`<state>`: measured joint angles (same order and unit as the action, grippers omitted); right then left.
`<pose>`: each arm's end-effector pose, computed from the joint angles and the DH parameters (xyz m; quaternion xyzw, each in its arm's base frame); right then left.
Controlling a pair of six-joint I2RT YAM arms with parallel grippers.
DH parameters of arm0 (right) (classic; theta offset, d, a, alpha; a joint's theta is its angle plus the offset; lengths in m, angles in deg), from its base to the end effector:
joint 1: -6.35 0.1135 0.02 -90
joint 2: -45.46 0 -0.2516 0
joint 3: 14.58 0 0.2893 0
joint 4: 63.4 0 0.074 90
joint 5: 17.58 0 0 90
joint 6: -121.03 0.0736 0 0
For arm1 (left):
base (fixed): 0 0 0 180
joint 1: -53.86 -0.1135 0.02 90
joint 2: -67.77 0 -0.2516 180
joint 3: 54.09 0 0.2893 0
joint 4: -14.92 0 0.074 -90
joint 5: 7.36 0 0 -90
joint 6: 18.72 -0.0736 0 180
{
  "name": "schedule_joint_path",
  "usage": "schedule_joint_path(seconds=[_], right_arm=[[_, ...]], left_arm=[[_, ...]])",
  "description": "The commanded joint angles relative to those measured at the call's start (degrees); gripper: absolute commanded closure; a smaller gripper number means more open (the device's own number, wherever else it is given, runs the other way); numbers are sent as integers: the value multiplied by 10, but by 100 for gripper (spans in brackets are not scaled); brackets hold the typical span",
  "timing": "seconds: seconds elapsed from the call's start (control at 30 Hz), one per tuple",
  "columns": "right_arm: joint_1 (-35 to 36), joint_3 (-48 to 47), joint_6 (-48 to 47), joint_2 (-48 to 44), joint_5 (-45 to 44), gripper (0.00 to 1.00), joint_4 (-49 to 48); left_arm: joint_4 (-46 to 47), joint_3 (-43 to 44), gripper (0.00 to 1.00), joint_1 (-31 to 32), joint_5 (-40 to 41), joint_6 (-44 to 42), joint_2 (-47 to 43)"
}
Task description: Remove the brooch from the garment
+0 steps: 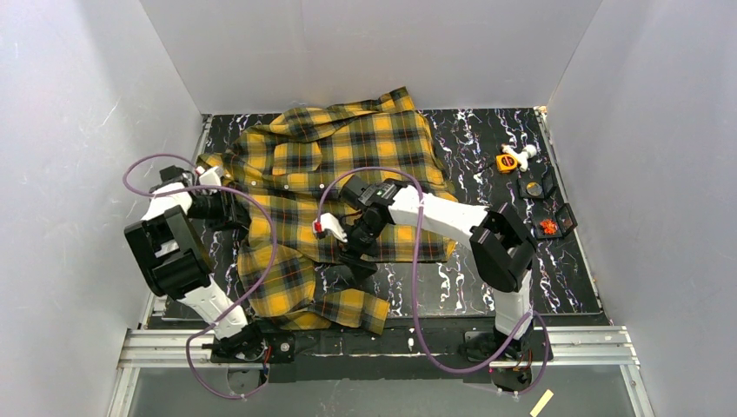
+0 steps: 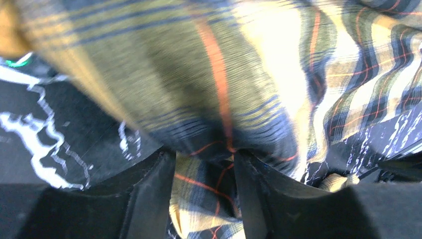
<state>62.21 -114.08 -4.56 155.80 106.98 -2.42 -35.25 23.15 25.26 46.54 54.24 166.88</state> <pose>0.2088 0.3823 0.1671 -0.7079 0.6246 0.3153 0.0969 0.3451 0.1388 0.1272 -0.0465 0.9392 -0.2245 0.2555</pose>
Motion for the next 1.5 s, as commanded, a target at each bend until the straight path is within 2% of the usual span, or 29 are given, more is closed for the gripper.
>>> schedule_joint_path(seconds=[0.0,0.07,0.13,0.27,0.33,0.4,0.5,0.67,0.73,0.83,0.97,1.13,1.27,1.37,1.47], right_arm=[[-28,-31,49,9,12,22,-39],[-44,-42,55,21,24,22,-33],[-61,-49,55,30,30,23,-23],[-77,-48,43,32,29,23,-8],[-79,-42,41,28,28,23,-8],[-80,-37,39,26,29,24,-8],[-80,-30,38,22,29,24,-8],[-80,-9,32,13,27,24,-9],[-80,-1,29,11,27,24,-8],[-80,8,26,9,24,25,-7],[-80,17,22,4,17,25,-3],[-80,28,15,-9,25,24,1],[-78,36,9,-16,43,23,2],[-75,46,-4,-24,54,22,4],[-71,60,-14,-37,52,20,-2]], left_arm=[[35,10,60,63,-8,25,-38],[37,18,64,96,23,27,-32],[40,24,64,119,52,34,-22],[35,40,59,130,93,43,5],[26,46,52,129,108,36,11],[13,53,48,126,110,28,4],[9,44,45,94,64,28,-30],[12,10,51,31,4,11,-84],[16,1,56,15,-3,1,-86],[31,-8,59,0,-11,-14,-72],[47,1,56,-1,-37,-12,-34],[98,2,50,-2,-60,31,0],[126,6,50,2,-62,56,25],[149,1,56,3,-64,72,32],[168,-2,68,4,-71,90,32]])
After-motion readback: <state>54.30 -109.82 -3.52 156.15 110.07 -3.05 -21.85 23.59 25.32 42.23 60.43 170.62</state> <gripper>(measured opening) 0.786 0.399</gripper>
